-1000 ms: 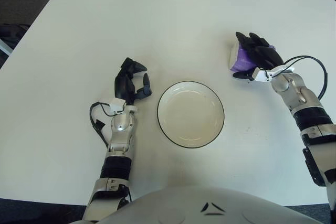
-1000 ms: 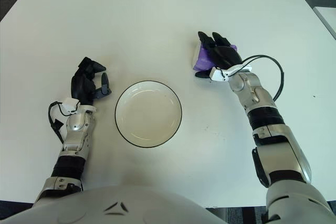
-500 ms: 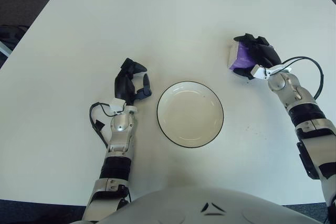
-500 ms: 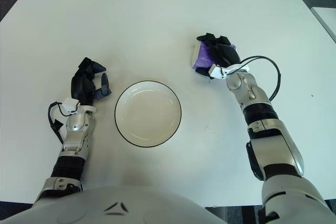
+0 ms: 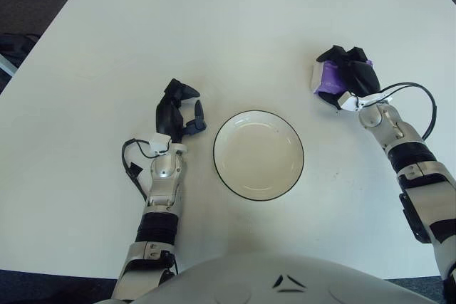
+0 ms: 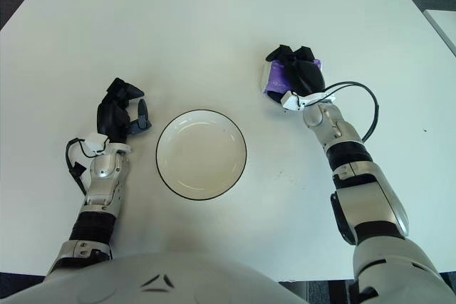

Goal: Put the tissue paper into the plate.

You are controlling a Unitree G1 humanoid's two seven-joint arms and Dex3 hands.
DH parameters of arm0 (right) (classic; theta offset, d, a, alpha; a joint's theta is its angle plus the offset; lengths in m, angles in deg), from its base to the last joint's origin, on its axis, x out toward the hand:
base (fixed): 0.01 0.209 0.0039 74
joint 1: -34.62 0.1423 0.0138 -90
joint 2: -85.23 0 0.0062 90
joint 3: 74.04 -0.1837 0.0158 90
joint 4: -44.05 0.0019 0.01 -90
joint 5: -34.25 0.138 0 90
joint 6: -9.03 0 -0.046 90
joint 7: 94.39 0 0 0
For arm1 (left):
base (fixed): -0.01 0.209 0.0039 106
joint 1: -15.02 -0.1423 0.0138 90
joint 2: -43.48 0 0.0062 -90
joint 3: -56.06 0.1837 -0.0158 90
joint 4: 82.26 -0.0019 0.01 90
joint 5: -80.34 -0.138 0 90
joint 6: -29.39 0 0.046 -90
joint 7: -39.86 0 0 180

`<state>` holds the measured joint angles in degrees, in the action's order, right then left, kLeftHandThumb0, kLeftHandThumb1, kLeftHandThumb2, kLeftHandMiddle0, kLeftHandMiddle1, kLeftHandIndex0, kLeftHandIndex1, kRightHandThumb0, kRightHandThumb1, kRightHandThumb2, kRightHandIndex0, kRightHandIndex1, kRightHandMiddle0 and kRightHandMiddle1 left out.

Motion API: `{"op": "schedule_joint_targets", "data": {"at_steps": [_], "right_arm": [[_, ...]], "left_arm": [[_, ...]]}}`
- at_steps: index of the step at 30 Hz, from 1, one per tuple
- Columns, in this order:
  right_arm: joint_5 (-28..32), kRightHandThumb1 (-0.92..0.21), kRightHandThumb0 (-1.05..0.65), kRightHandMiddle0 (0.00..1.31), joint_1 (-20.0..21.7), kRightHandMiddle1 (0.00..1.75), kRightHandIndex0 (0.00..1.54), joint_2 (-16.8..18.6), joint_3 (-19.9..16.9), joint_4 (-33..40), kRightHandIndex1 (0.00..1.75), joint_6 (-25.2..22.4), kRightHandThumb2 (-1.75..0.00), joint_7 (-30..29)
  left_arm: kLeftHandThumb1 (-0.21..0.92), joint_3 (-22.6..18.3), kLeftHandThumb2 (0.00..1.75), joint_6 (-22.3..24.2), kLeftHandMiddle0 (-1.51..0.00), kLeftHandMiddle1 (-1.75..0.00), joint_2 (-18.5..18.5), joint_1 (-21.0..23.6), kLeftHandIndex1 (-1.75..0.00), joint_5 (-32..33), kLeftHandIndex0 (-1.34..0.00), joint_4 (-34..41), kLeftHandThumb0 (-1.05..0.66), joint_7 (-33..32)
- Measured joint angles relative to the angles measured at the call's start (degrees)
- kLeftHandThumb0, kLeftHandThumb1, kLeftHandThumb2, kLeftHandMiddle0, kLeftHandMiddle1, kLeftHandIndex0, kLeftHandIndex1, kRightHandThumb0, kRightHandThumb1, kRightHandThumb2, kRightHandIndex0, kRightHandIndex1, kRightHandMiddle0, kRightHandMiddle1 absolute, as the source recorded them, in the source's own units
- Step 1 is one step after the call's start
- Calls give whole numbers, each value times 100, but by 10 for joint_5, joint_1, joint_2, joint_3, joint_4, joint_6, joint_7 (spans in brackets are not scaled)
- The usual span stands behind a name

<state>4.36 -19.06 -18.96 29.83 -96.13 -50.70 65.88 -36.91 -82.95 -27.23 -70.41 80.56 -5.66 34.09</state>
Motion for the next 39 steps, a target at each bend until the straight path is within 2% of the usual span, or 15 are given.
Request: {"op": "schedule_joint_targets", "data": {"at_steps": [8, 12, 17, 20, 23, 26, 31, 35, 39], "right_arm": [[114, -3, -8, 129, -7, 175, 146, 39, -71, -4, 175, 9, -173, 48], [172, -6, -9, 131, -10, 175, 149, 54, -107, -1, 175, 18, -171, 83], [272, -9, -9, 131, -12, 175, 149, 82, -161, -1, 175, 35, -169, 161], [333, -10, -7, 129, -11, 175, 147, 101, -193, 3, 175, 29, -168, 208], [384, -11, -7, 128, -13, 175, 146, 119, -215, 36, 175, -5, -167, 244], [410, -12, -8, 125, -21, 175, 144, 134, -223, 79, 175, -43, -166, 265], [462, -15, -10, 120, -56, 175, 141, 166, -227, 210, 175, -142, -162, 273], [477, -17, -11, 118, -77, 175, 140, 187, -223, 285, 175, -209, -160, 280], [479, -18, -12, 116, -87, 175, 138, 196, -223, 329, 175, -249, -159, 283]], "left_arm": [[34, 0, 130, 2, -97, -175, 1, 0, -175, -7, -59, 1, -47, -3], [34, 0, 129, 2, -97, -175, 1, 0, -175, -7, -59, 2, -47, -3], [34, -2, 129, 2, -97, -175, -1, -1, -175, -7, -59, 2, -47, -3], [34, -2, 129, 2, -97, -175, -1, -1, -175, -7, -59, 2, -47, -3], [34, -1, 129, 1, -97, -175, -1, -2, -175, -6, -59, 2, -47, -3], [34, -1, 129, 1, -96, -175, -1, -1, -175, -6, -59, 2, -47, -3], [34, 0, 129, -1, -96, -175, 2, 0, -175, -4, -59, 4, -47, -2], [34, 0, 130, -1, -97, -175, 2, 1, -175, -3, -59, 4, -47, 0], [34, 0, 130, 0, -98, -175, 3, 1, -175, -3, -59, 4, -47, 0]]}}
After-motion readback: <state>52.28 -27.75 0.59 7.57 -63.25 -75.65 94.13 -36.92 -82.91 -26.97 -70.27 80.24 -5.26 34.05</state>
